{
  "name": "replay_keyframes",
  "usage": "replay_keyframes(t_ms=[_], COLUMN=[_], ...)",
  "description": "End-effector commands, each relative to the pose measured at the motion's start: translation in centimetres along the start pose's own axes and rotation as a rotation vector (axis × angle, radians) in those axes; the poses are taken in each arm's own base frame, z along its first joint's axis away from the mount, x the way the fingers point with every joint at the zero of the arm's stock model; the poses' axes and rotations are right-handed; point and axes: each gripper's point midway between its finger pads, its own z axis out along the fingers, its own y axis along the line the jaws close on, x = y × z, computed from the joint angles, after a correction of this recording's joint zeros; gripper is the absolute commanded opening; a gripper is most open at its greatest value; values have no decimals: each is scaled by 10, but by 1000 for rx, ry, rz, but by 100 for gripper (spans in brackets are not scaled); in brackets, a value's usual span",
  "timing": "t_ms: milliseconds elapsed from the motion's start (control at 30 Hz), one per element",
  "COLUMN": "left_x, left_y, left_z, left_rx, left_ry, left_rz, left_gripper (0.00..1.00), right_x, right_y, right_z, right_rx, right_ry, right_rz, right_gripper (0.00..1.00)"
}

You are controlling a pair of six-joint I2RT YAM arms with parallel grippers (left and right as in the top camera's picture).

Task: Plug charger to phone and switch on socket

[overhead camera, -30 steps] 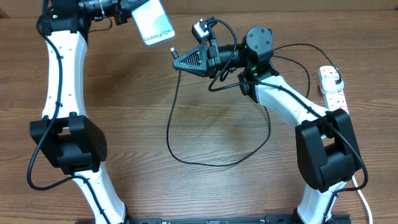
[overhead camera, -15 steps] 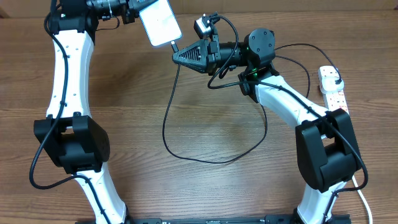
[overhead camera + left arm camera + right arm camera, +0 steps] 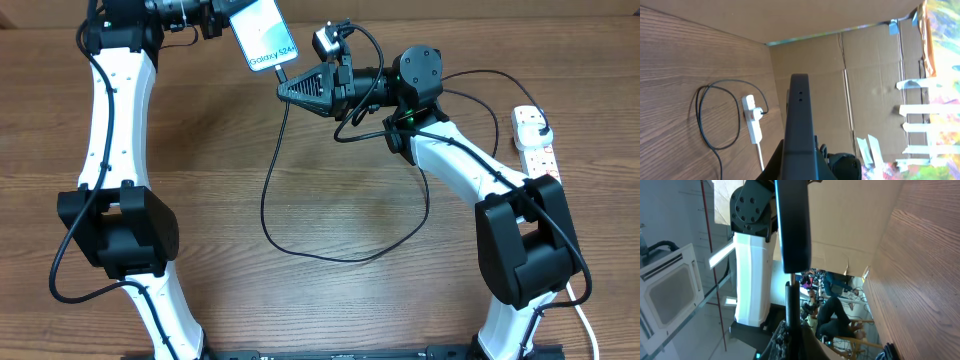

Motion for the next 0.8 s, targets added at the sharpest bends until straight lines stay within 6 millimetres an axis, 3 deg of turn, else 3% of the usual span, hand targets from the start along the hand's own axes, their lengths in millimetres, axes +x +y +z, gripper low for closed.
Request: replay_keyframes(t_ms=[0, 767], left_x=[0, 11], left_y=[-6, -12], left_z=[3, 12], left_rx=[2, 26], left_ry=[-2, 46], left_rz=[-11, 17], left_gripper=[4, 4], right_x=[2, 1], right_y=[30, 30], right_z=[2, 2], right_rx=[-27, -26], right_ry=[-4, -7], right_rz=[-63, -65], right_gripper=[4, 4])
